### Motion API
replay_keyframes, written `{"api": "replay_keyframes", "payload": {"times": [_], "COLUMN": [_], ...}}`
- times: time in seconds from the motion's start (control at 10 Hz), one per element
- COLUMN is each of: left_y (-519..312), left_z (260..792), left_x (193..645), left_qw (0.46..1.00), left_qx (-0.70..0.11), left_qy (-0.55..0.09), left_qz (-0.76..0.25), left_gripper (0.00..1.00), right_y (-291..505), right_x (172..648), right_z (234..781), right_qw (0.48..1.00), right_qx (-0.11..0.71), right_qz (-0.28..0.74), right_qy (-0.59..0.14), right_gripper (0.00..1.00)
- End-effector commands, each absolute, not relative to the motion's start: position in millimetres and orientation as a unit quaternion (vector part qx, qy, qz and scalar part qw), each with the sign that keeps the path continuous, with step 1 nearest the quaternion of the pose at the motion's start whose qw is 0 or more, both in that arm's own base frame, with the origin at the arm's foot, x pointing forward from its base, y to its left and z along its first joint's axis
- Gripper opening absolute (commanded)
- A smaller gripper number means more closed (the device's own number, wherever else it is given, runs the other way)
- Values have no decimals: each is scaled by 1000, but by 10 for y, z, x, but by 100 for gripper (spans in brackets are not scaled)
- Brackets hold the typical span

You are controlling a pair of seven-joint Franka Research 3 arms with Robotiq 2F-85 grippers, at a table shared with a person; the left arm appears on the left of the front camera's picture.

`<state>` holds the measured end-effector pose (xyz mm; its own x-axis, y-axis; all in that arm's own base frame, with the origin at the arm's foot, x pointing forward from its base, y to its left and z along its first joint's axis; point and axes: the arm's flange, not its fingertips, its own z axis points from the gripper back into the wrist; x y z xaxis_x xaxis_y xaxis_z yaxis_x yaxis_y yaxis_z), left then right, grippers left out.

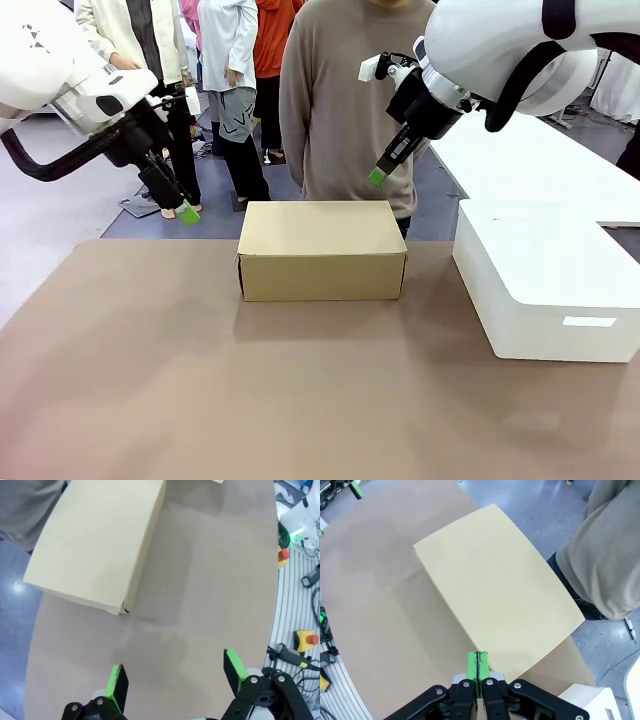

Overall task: Pack the shoes into the box.
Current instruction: Press down on the lid of the Shoes Box.

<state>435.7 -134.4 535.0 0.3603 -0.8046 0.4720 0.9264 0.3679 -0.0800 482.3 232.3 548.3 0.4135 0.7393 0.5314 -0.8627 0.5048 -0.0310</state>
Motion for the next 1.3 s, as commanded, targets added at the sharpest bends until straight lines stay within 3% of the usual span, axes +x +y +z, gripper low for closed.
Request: {"api": "replay_keyframes", "payload": {"times": [0.0,0.3,0.6,1.2], "left_y": [-1346,-1432,-1433,-1292], "left_z": [5350,5604,5662,5535], "left_x": [4357,4089,3905,3827], "left_qw": [807,854,859,874], "left_qx": [-169,-38,37,-48], "left_qy": [-180,-173,-161,-170], "left_qz": [-536,-490,-484,-452], "left_gripper": [100,100,100,100], "right_y": [2324,2612,2838,3289], "right_x": [4823,5190,5572,6177], "right_z": [5483,5418,5345,4959], "right_qw": [831,889,914,929], "right_qx": [125,118,117,82], "right_qz": [482,390,335,301], "right_qy": [-247,-210,-197,-199], "right_gripper": [0,0,0,0]}}
